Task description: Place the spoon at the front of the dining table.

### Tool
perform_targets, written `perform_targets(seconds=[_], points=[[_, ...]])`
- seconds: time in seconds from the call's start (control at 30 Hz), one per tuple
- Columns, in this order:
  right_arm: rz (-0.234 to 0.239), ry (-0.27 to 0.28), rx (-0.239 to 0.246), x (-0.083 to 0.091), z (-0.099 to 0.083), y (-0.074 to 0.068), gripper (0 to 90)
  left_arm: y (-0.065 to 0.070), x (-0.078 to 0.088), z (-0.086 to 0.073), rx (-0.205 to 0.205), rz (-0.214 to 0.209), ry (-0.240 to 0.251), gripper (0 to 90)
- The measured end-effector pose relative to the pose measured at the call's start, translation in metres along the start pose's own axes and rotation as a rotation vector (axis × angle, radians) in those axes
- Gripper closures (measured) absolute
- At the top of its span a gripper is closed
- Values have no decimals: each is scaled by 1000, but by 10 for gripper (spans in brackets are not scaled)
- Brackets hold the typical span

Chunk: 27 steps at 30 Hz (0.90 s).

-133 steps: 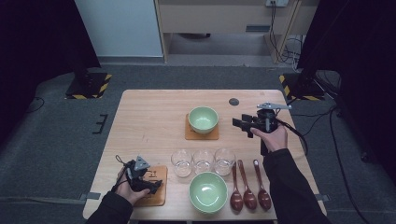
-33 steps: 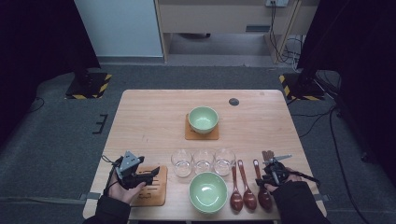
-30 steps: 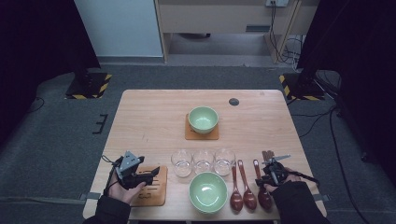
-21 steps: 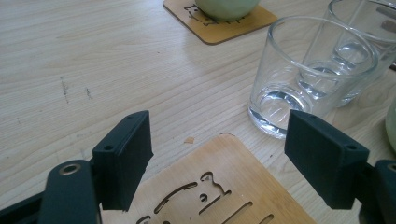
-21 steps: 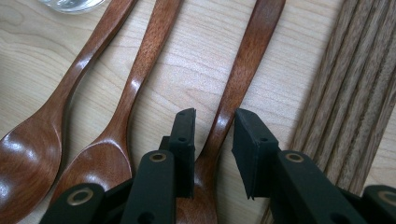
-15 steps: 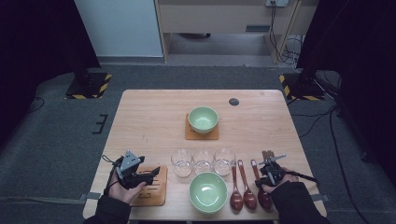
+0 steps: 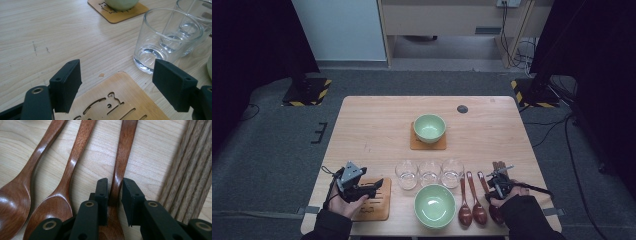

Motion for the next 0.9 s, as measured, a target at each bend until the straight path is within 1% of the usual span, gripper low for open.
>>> perform_targets(seconds=[0.07,0.17,0.33,0.53,0.57,0.63,0.73,0.8,0.87,0.9], points=[[-12,-2,0,0,0,-1,758,0,0,0,0,0,0,225],[-22,3,-13,0,0,-1,779,0,0,0,-3,1,-1,225],[-33,9,-10,0,-1,-1,809,0,0,0,-3,3,0,226],[-27,12,-31,0,-1,0,813,0,1,2,1,0,9,227],[-22,12,-35,0,-1,0,813,0,1,2,5,1,12,227],[-4,30,-38,0,0,1,813,1,2,4,14,-5,21,229],[28,64,-49,1,2,1,814,2,4,9,25,-6,45,230],[33,101,-34,3,5,3,814,3,6,15,37,-10,76,231],[47,129,-23,5,6,3,814,8,9,23,43,-22,116,232],[52,144,-25,5,7,4,814,10,10,27,43,-29,135,232]])
Point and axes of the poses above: each handheld gripper's, and its own axes: x roughly backward along the jaws, z roughly out of its top, y roughly to its right, the point moved 7 cm from there along -x, roughly forward along the jaws, and after that the axes turned 5 degrees about z, right-handed, at the moved point
